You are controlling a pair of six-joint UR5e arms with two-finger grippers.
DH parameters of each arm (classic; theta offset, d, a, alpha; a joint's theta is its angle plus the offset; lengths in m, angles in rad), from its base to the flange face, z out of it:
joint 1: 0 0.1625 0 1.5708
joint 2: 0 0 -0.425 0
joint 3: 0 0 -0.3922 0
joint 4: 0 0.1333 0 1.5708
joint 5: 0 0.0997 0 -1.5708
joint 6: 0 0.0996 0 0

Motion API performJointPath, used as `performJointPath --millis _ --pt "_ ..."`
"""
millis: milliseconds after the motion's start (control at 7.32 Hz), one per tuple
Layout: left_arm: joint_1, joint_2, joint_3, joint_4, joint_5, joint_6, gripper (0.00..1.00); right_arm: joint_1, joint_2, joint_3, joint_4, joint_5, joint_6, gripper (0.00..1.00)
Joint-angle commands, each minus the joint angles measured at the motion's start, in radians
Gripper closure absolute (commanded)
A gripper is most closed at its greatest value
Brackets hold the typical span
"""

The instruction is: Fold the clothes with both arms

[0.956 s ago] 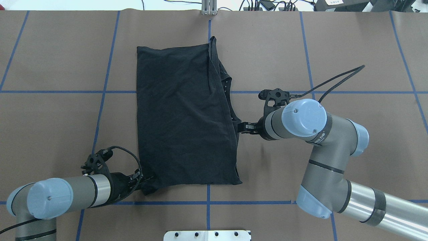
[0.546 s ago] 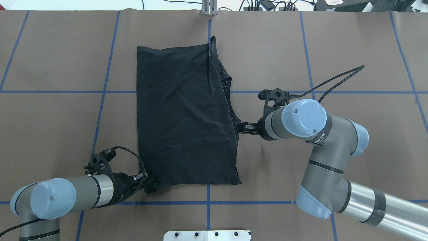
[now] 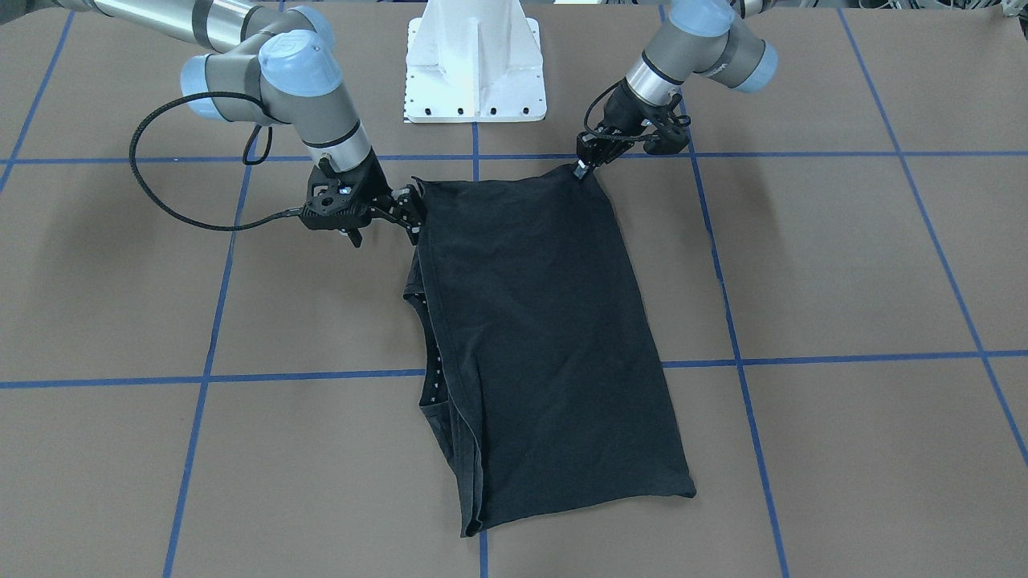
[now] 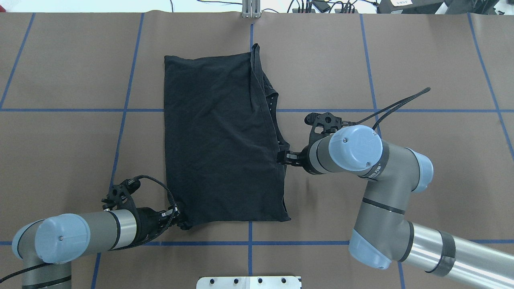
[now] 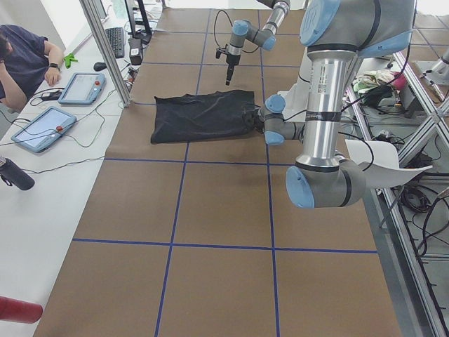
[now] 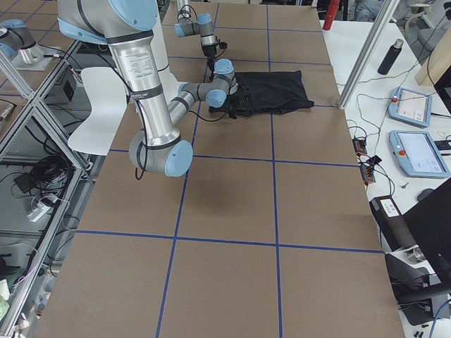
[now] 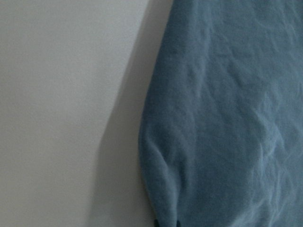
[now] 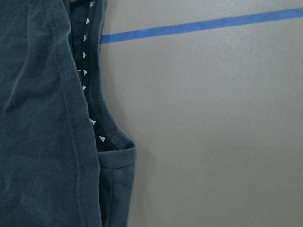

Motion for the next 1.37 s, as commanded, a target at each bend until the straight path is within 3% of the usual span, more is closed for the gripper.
performJointPath --millis 0,273,683,956,1092,1229 --pt "0.0 0.0 0.001 0.0 0.0 0.0 1.0 -0.054 0.061 -0.045 -0.001 -0.077 0.105 0.03" --pt "0.0 0.0 0.0 0.0 0.0 0.0 1.0 -0.076 0.091 -0.105 0.003 -0.142 0.103 0.07" --pt "0.0 -0.001 0.0 0.0 0.0 0.0 1.0 -0.079 0.089 -0.116 -0.001 -0.199 0.088 0.31" --pt "0.0 -0.001 -0.002 0.0 0.0 0.0 1.0 -0.091 0.089 -0.125 -0.001 -0.229 0.087 0.34" --pt "0.0 -0.001 -0.002 0.0 0.0 0.0 1.0 -0.091 0.089 -0.126 -0.001 -0.228 0.085 0.47" --pt "0.0 0.0 -0.003 0.0 0.0 0.0 1.0 -0.09 0.091 -0.125 -0.001 -0.228 0.082 0.67"
